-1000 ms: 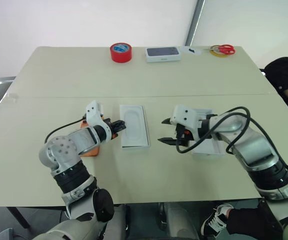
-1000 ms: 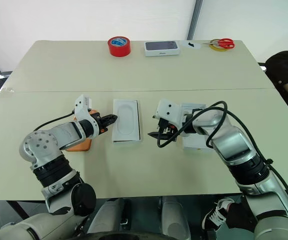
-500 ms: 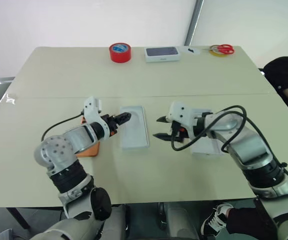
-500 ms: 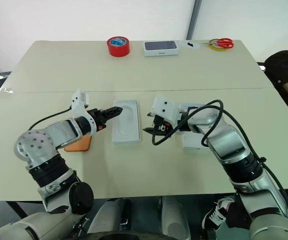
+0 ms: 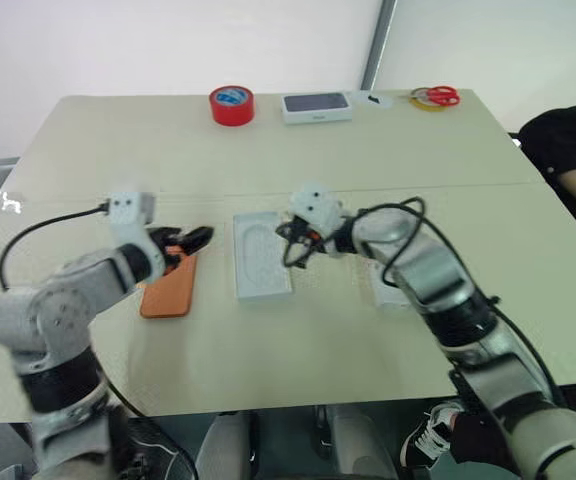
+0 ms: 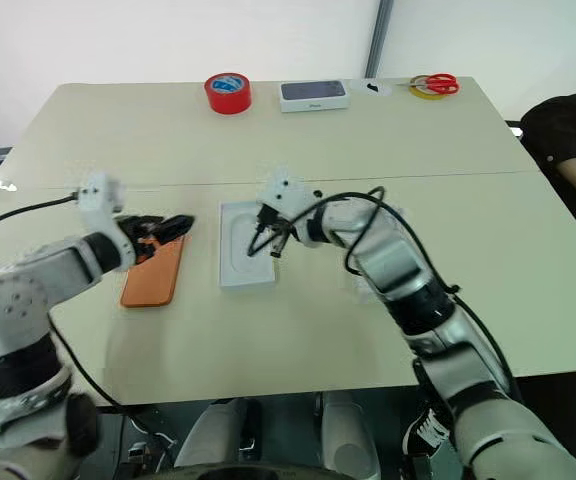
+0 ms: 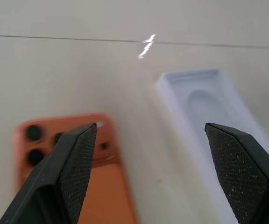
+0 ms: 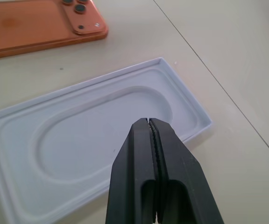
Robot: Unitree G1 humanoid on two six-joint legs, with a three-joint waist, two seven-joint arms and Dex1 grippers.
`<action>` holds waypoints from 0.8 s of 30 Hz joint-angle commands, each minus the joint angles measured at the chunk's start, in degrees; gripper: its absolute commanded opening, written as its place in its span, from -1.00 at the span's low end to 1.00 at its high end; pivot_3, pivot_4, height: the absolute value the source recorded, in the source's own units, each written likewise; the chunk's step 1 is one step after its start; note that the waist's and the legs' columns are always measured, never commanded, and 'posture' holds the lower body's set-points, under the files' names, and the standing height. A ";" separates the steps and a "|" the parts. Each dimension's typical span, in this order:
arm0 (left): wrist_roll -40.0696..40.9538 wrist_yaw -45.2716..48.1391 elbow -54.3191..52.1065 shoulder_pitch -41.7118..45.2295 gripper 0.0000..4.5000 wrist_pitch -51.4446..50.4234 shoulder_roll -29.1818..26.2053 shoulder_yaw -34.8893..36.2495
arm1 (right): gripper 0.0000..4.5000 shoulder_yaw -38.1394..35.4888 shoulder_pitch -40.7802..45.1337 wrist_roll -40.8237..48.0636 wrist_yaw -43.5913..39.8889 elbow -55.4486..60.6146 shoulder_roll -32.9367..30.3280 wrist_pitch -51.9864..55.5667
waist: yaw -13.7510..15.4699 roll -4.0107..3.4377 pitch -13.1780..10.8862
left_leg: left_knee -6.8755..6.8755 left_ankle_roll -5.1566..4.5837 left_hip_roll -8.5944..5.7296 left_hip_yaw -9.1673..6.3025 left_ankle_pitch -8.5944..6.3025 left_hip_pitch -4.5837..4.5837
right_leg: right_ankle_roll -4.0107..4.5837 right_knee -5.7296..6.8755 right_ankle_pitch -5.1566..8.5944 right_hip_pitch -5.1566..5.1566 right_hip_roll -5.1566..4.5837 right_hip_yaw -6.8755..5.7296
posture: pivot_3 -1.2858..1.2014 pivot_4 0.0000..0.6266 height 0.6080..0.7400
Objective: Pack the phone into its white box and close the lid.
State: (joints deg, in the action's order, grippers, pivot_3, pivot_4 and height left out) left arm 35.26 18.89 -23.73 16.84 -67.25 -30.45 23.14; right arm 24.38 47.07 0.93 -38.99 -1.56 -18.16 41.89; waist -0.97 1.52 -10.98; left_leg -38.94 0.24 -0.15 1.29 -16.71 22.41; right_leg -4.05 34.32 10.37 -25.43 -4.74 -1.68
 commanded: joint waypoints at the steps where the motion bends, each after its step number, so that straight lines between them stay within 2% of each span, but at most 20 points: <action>1: -2.72 8.66 -1.46 -6.01 0.73 12.56 -4.90 -0.08 | -0.99 0.59 3.63 -2.43 2.95 -6.75 4.11 -3.28 | 0.22 0.00 0.00 | 0.00 0.00 0.00 0.00 0.00 0.03 | 0.03 -0.04 -0.01 0.00 -0.03 0.00 | 0.03 -0.52 0.87; 7: -3.95 17.02 -4.10 -17.85 0.73 22.27 -10.23 0.91 | -0.99 1.78 6.93 -5.76 5.94 -19.79 10.49 -7.71 | 0.13 0.00 0.00 | -0.03 -0.10 -0.16 0.01 -0.07 0.07 | 0.12 -0.13 -0.04 0.02 -0.32 -0.06 | 0.03 -0.52 0.87; 15: -2.90 17.63 -6.03 -23.03 0.73 24.65 -10.31 2.13 | -0.99 1.97 8.18 -10.01 7.87 -28.07 11.76 -12.09 | -0.13 -0.05 -0.02 | 0.00 -0.12 -0.13 0.00 -0.08 0.06 | 0.11 -0.08 -0.04 0.00 -0.29 -0.08 | 0.03 -0.52 0.87; 18: -2.67 16.13 -6.04 -23.13 0.73 23.58 -10.17 2.58 | -0.99 1.19 7.93 -10.15 7.05 -25.88 11.50 -13.72 | -0.15 -0.05 -0.03 | 0.00 -0.12 -0.11 -0.01 -0.08 0.06 | 0.10 -0.08 -0.04 0.00 -0.26 -0.10 | 0.03 -0.52 0.87; 21: 0.52 11.79 -3.30 -20.34 0.73 17.09 -9.25 5.31 | -0.99 0.66 6.97 -8.67 3.78 -19.23 10.71 -13.55 | -0.09 -0.07 -0.04 | 0.00 -0.13 -0.11 -0.01 -0.08 0.07 | 0.07 -0.08 -0.05 0.00 -0.24 -0.11 | 0.03 -0.52 0.87; 23: 2.31 8.00 -0.39 -17.32 0.96 11.96 -8.60 7.74 | -1.00 0.94 5.43 -6.43 0.14 -11.74 10.56 -10.22 | 0.04 -0.06 -0.04 | -0.01 -0.14 -0.10 -0.06 -0.08 0.07 | -0.08 -0.06 -0.13 0.01 -0.21 -0.14 | 0.03 -0.52 0.87; 24: 2.96 6.74 0.42 -16.20 0.99 10.33 -8.40 8.57 | -1.00 1.14 4.75 -5.63 -1.02 -8.68 10.73 -8.31 | -0.04 -0.06 -0.03 | -0.01 -0.14 -0.09 -0.08 -0.08 0.07 | -0.14 -0.05 -0.16 0.01 -0.19 -0.16 | 0.03 -0.52 0.87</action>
State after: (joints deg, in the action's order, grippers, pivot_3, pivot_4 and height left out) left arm 36.59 27.79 -23.55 -0.45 -54.56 -38.83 28.68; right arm 26.06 51.68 -6.47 -37.97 -16.31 -7.95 32.05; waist -1.00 1.47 -11.02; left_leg -38.95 0.09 -0.21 1.21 -16.79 22.48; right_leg -4.20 34.28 10.21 -25.41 -4.89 -1.84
